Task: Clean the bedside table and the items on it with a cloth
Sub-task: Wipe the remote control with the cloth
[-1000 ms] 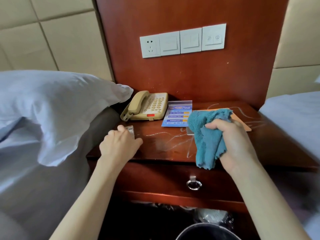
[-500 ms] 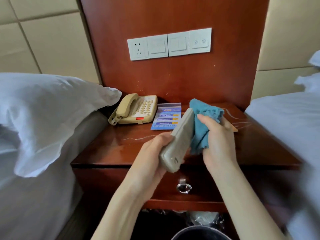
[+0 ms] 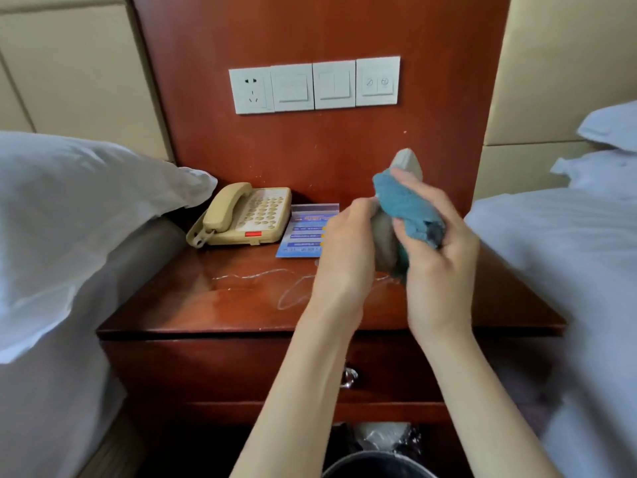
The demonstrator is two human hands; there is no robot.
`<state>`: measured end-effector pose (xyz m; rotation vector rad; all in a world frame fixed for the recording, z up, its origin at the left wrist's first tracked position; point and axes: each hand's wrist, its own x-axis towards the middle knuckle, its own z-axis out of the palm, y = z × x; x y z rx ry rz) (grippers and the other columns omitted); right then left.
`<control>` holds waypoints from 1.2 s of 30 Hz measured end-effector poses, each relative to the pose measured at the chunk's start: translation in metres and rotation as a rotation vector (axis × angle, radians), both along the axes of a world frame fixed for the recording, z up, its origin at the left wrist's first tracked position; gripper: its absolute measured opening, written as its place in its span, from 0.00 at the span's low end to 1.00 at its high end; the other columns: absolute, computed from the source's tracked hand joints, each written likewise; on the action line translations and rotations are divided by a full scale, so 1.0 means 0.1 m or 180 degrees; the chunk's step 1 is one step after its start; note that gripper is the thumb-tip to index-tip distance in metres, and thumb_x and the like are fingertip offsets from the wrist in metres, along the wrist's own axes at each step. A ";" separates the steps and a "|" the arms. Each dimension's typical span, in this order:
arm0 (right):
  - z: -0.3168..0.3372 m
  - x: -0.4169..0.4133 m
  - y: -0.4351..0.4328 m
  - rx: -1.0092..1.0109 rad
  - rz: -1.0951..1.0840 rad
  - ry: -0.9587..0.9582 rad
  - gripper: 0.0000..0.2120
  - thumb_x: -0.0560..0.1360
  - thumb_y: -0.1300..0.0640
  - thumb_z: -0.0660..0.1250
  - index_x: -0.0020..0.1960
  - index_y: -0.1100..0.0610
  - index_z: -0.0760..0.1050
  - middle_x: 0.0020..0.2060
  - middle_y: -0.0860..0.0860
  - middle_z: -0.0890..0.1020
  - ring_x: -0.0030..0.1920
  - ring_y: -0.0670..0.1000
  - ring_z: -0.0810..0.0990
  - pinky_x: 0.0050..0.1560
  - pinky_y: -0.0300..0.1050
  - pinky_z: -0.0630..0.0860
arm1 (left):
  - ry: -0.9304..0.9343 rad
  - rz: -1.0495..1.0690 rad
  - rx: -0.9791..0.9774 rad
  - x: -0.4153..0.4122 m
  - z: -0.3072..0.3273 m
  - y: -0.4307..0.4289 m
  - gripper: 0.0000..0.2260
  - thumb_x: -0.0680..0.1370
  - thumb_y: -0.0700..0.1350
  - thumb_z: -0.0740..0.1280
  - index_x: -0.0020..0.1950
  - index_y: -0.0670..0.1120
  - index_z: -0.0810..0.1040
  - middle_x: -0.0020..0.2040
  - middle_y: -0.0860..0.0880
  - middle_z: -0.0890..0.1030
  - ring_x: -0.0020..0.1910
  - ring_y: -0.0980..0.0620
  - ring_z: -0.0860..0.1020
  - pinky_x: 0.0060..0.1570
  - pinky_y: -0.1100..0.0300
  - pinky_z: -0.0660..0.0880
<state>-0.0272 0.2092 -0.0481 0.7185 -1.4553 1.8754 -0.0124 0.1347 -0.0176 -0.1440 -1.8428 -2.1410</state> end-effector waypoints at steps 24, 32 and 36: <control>0.05 0.15 -0.19 -0.1163 0.1540 -0.0844 0.14 0.77 0.62 0.61 0.60 0.56 0.78 0.52 0.51 0.85 0.54 0.49 0.83 0.48 0.38 0.78 | 0.1145 0.0422 -0.0498 0.06 -0.04 -0.05 0.14 0.75 0.52 0.60 0.60 0.53 0.67 0.63 0.41 0.70 0.65 0.42 0.71 0.65 0.41 0.68; 0.09 0.09 -0.01 -0.1394 0.1657 -0.1120 0.12 0.74 0.58 0.63 0.55 0.56 0.81 0.47 0.53 0.86 0.47 0.50 0.85 0.41 0.39 0.79 | 0.1437 -0.0012 -0.1060 0.01 -0.14 -0.03 0.18 0.79 0.49 0.58 0.69 0.52 0.67 0.63 0.51 0.74 0.65 0.53 0.73 0.65 0.47 0.70; 0.07 0.07 0.02 -0.1412 0.1538 -0.1026 0.13 0.74 0.59 0.65 0.58 0.55 0.79 0.47 0.51 0.85 0.47 0.48 0.85 0.39 0.38 0.79 | 0.1572 -0.0289 -0.1412 0.03 -0.13 -0.12 0.17 0.82 0.44 0.55 0.72 0.50 0.66 0.65 0.54 0.76 0.65 0.57 0.73 0.65 0.49 0.71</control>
